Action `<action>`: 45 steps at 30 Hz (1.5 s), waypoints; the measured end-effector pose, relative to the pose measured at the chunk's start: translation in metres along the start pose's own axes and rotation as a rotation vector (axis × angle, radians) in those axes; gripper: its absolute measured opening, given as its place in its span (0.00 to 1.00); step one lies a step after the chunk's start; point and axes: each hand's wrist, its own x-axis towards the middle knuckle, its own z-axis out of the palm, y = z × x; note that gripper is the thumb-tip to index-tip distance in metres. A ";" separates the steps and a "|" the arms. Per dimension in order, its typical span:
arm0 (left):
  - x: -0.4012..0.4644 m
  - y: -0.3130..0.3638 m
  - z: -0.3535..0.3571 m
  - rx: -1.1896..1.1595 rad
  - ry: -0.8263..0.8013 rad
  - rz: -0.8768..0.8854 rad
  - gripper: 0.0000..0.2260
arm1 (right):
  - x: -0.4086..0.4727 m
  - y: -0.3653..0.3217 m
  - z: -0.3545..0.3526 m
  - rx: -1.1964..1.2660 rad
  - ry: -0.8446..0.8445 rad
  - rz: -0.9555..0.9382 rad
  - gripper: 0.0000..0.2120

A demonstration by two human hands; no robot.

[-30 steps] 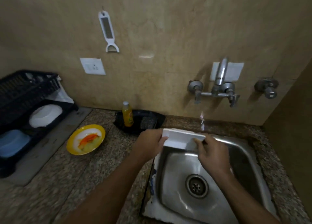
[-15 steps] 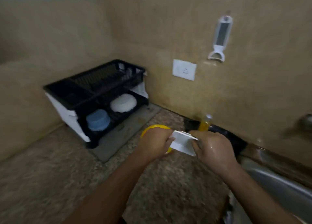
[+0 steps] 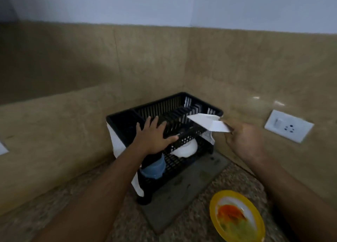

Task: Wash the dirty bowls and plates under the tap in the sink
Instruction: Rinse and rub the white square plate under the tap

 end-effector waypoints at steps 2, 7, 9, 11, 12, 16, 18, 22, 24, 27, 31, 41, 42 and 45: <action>0.013 -0.008 0.007 -0.018 -0.082 -0.025 0.45 | 0.025 0.009 0.031 0.076 0.003 0.002 0.19; 0.027 -0.016 0.025 -0.075 -0.122 -0.013 0.46 | 0.086 0.011 0.095 0.102 -0.014 -0.202 0.21; 0.030 -0.018 0.028 -0.080 -0.118 -0.009 0.46 | 0.104 0.015 0.125 0.087 -0.092 -0.224 0.21; 0.033 -0.019 0.032 -0.087 -0.116 -0.005 0.46 | 0.120 0.023 0.156 0.058 -0.176 -0.204 0.19; 0.034 -0.020 0.033 -0.088 -0.120 -0.002 0.46 | 0.127 0.027 0.169 0.042 -0.208 -0.201 0.19; 0.036 -0.020 0.036 -0.093 -0.126 0.006 0.46 | 0.148 0.030 0.204 -0.028 -0.355 -0.219 0.18; 0.036 -0.020 0.037 -0.104 -0.123 0.010 0.45 | 0.155 0.032 0.216 -0.082 -0.442 -0.212 0.15; 0.034 -0.020 0.037 -0.104 -0.123 0.006 0.44 | 0.157 0.043 0.242 -0.126 -0.584 -0.207 0.12; 0.034 -0.019 0.037 -0.109 -0.124 0.005 0.44 | 0.159 0.049 0.252 -0.129 -0.651 -0.214 0.13; 0.035 -0.019 0.036 -0.114 -0.125 0.005 0.44 | 0.166 0.058 0.253 -0.290 -0.742 -0.291 0.24; 0.035 -0.019 0.037 -0.107 -0.115 0.005 0.44 | 0.160 0.054 0.234 -0.349 -0.768 -0.268 0.39; 0.035 -0.018 0.035 -0.104 -0.119 0.004 0.45 | 0.130 0.040 0.232 -0.214 -0.880 -0.196 0.30; 0.035 -0.018 0.035 -0.102 -0.118 0.004 0.45 | 0.131 0.037 0.229 -0.198 -0.894 -0.180 0.30; 0.035 -0.018 0.035 -0.104 -0.114 0.009 0.45 | 0.128 0.029 0.212 -0.143 -0.900 -0.152 0.31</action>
